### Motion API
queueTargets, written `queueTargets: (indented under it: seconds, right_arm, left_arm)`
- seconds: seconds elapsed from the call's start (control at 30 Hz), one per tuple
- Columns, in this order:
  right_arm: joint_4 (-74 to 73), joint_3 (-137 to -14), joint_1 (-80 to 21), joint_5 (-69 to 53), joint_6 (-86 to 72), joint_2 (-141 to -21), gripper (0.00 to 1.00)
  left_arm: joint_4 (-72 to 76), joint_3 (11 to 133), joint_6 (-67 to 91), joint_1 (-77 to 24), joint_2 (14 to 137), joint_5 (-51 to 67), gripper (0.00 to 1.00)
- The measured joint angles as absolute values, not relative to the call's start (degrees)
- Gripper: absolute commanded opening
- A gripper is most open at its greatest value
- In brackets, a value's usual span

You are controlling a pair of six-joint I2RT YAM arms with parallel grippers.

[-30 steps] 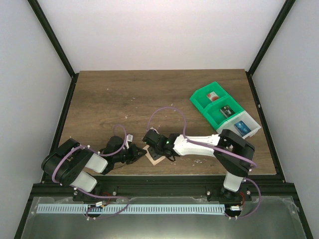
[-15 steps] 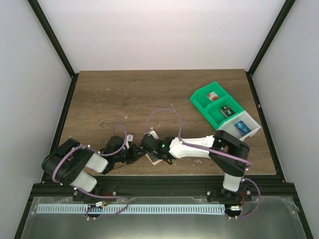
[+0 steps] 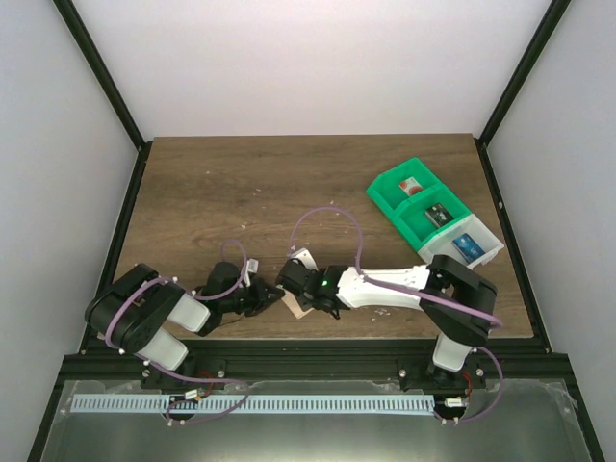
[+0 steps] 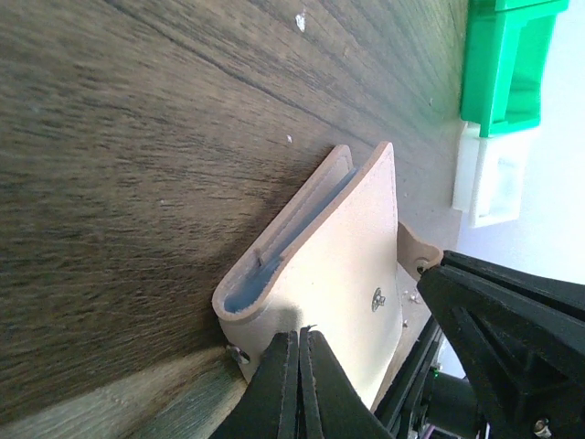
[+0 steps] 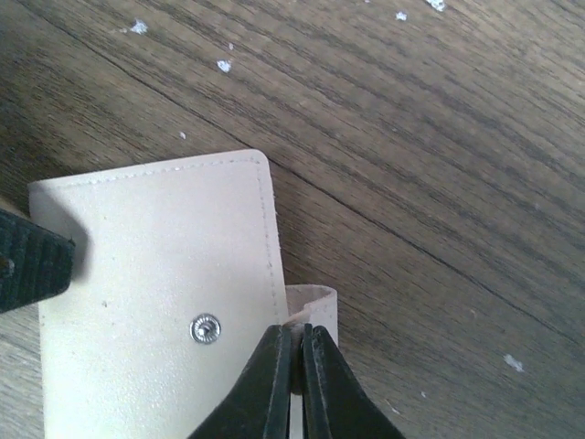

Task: Take the credit cards out of the card holder

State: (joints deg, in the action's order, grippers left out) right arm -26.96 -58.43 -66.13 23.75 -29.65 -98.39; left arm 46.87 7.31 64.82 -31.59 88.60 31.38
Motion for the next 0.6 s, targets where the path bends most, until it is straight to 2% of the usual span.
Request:
queueTargets:
  seconds: [0.13, 0.33, 0.47, 0.6]
  right_arm:
    - [-26.5, -57.2, -66.1, 23.4, -29.6, -96.9, 0.01]
    - [-24.6, -53.9, -66.1, 22.1, -30.9, -92.9, 0.0]
    - [-24.2, -51.5, -66.1, 21.2, -32.4, -87.0, 0.0]
    - [-22.1, -49.3, -66.1, 18.0, -33.3, -79.3, 0.0]
  left_arm:
    - [47.0, 7.3, 64.7, -31.6, 88.7, 31.5, 0.02]
    - [43.9, 8.4, 64.7, -31.6, 86.1, 32.3, 0.35]
    - [33.4, 11.2, 62.6, -31.8, 79.6, 30.7, 0.47]
    - [20.1, 15.1, 59.5, -31.8, 71.2, 26.9, 0.51]
